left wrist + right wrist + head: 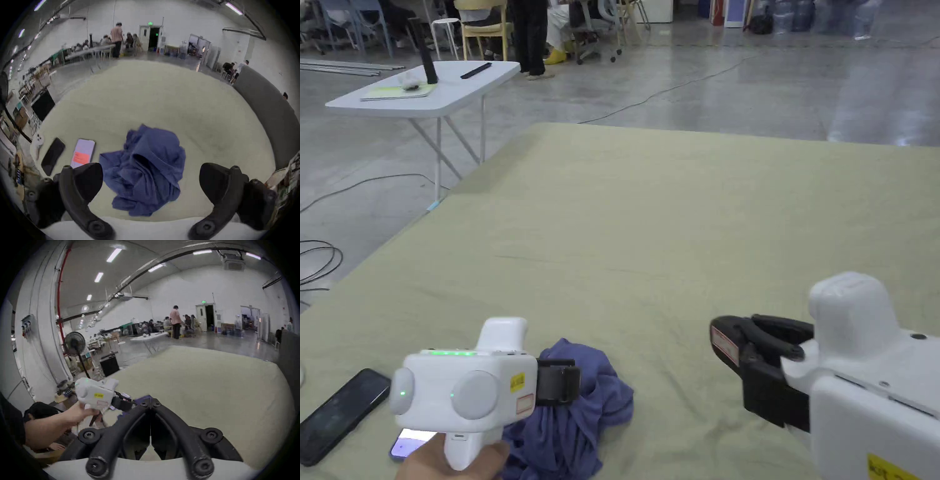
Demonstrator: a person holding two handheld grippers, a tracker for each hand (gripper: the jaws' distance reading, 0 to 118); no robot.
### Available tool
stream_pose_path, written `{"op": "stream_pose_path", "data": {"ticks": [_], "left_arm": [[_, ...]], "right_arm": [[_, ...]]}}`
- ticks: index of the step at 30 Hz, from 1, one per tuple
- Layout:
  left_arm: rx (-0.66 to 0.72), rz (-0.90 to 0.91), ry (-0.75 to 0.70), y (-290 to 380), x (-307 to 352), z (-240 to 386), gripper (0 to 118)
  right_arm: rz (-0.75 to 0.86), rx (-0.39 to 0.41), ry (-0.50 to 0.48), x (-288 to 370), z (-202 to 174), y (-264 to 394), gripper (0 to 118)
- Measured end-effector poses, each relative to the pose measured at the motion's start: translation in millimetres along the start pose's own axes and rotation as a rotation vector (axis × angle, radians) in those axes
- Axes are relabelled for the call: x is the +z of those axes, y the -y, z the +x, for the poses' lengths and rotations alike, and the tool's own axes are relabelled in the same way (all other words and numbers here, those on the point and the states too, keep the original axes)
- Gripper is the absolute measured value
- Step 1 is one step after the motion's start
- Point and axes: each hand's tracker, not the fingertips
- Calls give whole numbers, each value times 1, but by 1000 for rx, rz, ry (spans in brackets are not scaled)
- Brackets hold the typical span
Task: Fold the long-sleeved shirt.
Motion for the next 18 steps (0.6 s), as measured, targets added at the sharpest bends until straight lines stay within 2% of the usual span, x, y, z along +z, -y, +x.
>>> {"op": "stream_pose_path", "data": {"ticks": [2, 3, 4, 5, 6, 8, 9, 12, 14, 15, 16, 18], "left_arm": [[-32, -45, -38, -3, -24, 7, 113], [-33, -73, -42, -3, -38, 9, 101], [-28, -86, -43, -4, -50, 10, 78], [-8, -102, -38, -7, -54, 10, 40], [15, -103, -55, -8, -61, 11, 20], [50, -101, -44, -13, -57, 14, 9], [87, -69, 28, -21, -45, 17, 3], [211, 30, 284, -50, -4, 33, 3], [175, 98, 336, -81, 40, 60, 3], [126, 150, 361, -101, 66, 76, 3], [87, 206, 386, -118, 91, 91, 3], [19, 300, 438, -153, 141, 121, 3]], "right_arm": [[-27, -19, 41, 4, 11, 7, 0], [-37, -31, 59, 6, 16, 11, 0], [-46, -42, 77, 8, 20, 13, 0], [-51, -54, 94, 10, 24, 16, 0], [-55, -66, 117, 12, 29, 19, 0], [-51, -111, 183, 18, 38, 22, 0], [-35, -165, 198, 23, 44, 23, 0], [3, -357, 136, 40, 69, 22, 0], [-30, -465, 69, 48, 84, 19, 0], [-12, -485, 60, 54, 89, 18, 0], [23, -458, 68, 63, 90, 17, 0], [89, -357, 135, 83, 84, 11, 0]]}}
